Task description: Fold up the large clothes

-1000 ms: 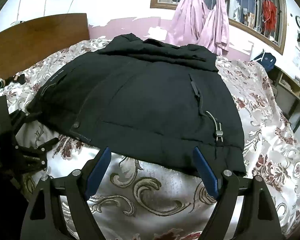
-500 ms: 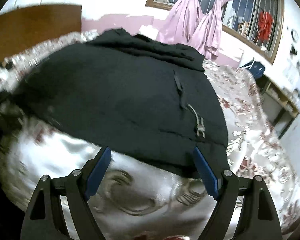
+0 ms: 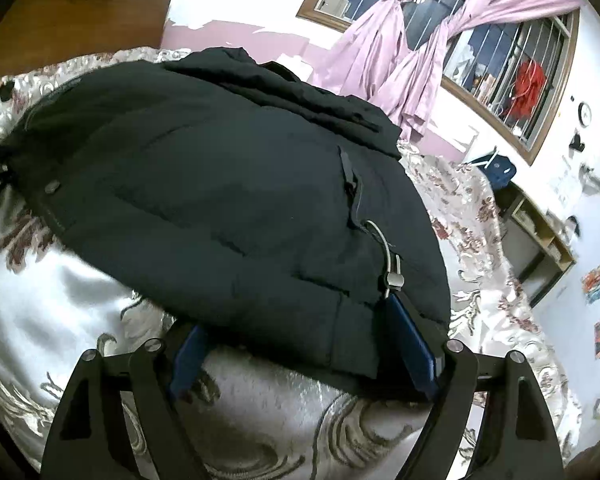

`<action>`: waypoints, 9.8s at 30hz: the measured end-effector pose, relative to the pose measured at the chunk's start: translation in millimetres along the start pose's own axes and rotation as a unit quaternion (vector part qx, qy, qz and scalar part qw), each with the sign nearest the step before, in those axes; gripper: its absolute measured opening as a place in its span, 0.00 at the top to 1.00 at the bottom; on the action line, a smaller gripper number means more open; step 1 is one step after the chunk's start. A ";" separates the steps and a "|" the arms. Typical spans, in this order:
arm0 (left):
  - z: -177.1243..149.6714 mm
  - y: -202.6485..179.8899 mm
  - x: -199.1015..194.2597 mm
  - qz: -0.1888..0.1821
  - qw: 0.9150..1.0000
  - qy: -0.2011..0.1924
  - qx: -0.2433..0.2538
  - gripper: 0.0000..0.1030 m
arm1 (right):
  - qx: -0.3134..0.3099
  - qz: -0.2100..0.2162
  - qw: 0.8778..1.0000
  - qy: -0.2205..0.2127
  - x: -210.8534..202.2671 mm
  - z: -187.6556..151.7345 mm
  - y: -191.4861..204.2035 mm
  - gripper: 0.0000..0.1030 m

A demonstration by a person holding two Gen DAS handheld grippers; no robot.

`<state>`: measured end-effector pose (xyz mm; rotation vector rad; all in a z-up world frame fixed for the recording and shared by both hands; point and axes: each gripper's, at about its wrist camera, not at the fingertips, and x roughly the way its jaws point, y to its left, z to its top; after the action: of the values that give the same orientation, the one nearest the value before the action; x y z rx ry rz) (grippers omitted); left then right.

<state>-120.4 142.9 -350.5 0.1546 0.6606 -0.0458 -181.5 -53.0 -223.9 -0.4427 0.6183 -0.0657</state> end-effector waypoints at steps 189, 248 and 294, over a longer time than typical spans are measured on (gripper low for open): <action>434.5 49.1 332.3 -0.086 0.986 0.135 -0.034 0.11 | 0.102 0.233 0.959 0.125 414.4 367.4 -106.5 0.07; 366.0 146.4 310.2 -0.144 0.972 0.153 -0.105 0.00 | 0.300 0.317 0.882 0.177 467.0 233.7 -235.4 0.02; 370.9 138.0 330.2 -0.212 0.966 0.119 -0.092 0.83 | 0.238 0.390 0.885 0.093 458.3 255.9 -181.6 0.76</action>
<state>378.1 222.9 -246.9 -0.1657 0.9255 -0.3814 352.2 -206.7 -212.5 0.3159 0.9036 0.5074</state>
